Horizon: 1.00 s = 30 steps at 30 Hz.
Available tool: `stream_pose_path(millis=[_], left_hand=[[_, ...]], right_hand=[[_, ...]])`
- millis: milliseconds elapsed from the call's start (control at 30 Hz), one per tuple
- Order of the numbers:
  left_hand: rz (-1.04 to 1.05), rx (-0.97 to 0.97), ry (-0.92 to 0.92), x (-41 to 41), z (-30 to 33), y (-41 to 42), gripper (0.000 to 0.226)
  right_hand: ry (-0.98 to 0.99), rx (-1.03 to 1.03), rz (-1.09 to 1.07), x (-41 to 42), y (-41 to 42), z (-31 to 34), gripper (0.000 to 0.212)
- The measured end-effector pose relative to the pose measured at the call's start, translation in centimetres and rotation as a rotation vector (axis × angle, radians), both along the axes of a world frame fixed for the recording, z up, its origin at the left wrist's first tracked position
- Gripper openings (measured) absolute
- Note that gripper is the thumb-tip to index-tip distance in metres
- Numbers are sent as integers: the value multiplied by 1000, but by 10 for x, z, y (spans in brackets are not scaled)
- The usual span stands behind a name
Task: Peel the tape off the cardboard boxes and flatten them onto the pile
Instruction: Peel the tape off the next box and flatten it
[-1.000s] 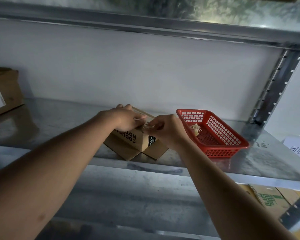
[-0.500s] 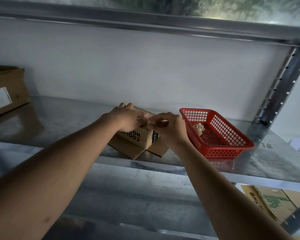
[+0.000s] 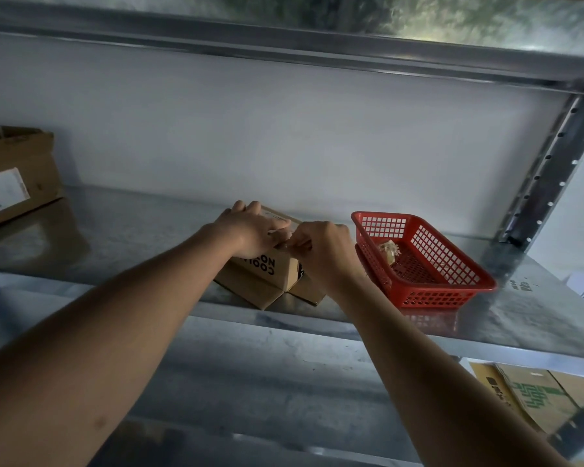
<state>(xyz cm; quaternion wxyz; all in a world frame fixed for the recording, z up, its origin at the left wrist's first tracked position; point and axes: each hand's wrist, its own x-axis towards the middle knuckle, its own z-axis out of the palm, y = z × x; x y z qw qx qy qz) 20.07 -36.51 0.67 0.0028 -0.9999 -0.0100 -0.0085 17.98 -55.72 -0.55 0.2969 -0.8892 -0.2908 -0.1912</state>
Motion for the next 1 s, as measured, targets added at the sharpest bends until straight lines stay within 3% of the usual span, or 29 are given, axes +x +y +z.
stream_pose_path(millis=[133,267,333,467,633,767,1000], left_hand=[[23,-25,7,-1,2,-2,53],[7,-39,-24,-5,-2,-3,53],[14,-43,-32,-6,-4,-4,52],[10,-63,-40,-8,-4,-5,50],[4,-78,-28,-8,-4,-4,47],[14,-95,-18,-5,-3,-3,49],[-11,-87,-52,-1,-6,1,52]], right_hand=[[-64,18,37,-3,1,-4,12],[78,245,22,-1,-5,-9,14],[45,290,30,-1,-5,-12,12],[-174,168,33,-4,-1,-15,4],[-87,-81,42,0,-3,-13,26],[-142,-122,72,-6,1,-11,18],[-330,-139,109,-7,-4,-21,23]])
